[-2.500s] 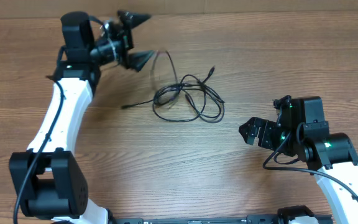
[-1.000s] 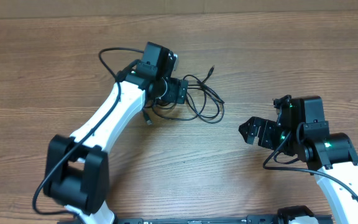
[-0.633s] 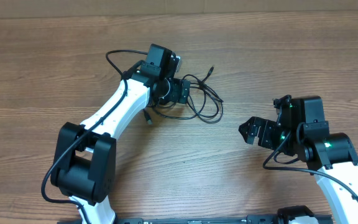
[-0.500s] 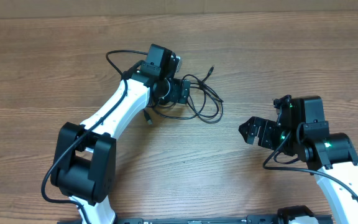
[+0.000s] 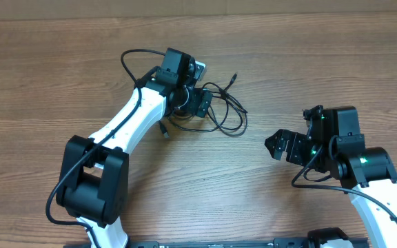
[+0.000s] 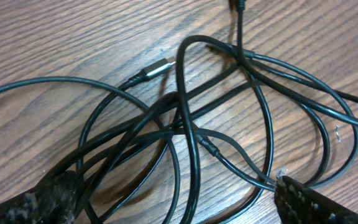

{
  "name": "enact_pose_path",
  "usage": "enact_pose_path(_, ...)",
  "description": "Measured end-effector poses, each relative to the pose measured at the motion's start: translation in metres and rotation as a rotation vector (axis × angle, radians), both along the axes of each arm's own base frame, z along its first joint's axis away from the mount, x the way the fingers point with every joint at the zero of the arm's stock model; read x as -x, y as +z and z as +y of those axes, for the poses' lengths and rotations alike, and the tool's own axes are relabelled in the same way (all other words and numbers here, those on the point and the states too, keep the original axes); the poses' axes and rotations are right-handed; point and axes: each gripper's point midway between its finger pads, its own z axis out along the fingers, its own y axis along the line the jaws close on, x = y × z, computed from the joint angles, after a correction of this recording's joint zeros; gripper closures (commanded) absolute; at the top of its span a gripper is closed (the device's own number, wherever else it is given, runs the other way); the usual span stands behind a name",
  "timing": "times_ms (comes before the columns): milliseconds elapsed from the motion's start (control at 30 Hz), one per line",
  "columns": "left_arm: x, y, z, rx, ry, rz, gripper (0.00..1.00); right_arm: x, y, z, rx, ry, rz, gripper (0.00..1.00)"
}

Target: Untangle cables

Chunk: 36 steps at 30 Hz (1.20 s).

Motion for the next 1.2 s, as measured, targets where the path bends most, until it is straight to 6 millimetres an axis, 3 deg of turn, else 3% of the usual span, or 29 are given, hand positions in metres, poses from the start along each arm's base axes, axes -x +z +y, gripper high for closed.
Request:
enact_pose_path(233, 0.002, -0.001, -0.004, 0.008, -0.043, 0.001, 0.0, 0.0, 0.0, 0.0, 0.0, 0.0, 0.001, 0.0)
enact_pose_path(367, 0.004, -0.017, -0.005, -0.003, -0.057, 0.033, 0.1, 0.002, -0.001, 0.0, 0.001, 0.0, 0.008, 0.0)
enact_pose_path(500, 0.013, -0.033, -0.013, 0.034, -0.086, 0.096, 0.11, 0.003, -0.001, 0.0, 0.002, -0.001, 0.015, 0.0)
enact_pose_path(800, 0.024, -0.025, -0.036, 0.172, -0.156, 0.139, 0.15, 0.003, -0.002, 0.0, 0.002, -0.001, 0.015, 0.0)
enact_pose_path(867, 0.027, -0.023, -0.04, 0.199, -0.17, 0.15, 0.19, 0.003, -0.001, 0.0, 0.001, -0.001, 0.015, 0.0)
enact_pose_path(967, 0.032, -0.018, -0.047, 0.249, -0.192, 0.171, 0.33, 0.003, -0.002, 0.0, 0.002, -0.001, 0.015, 0.0)
enact_pose_path(1067, 0.036, -0.016, -0.052, 0.28, -0.203, 0.188, 0.71, 0.003, -0.002, 0.0, 0.001, -0.002, 0.016, 0.0)
enact_pose_path(1133, 0.039, -0.015, -0.053, 0.292, -0.195, 0.205, 0.9, 0.003, -0.002, 0.0, 0.001, -0.003, 0.016, 0.0)
enact_pose_path(1200, 0.041, -0.015, -0.053, 0.304, -0.185, 0.224, 0.96, 0.003, -0.002, 0.0, 0.001, -0.003, 0.016, 0.0)
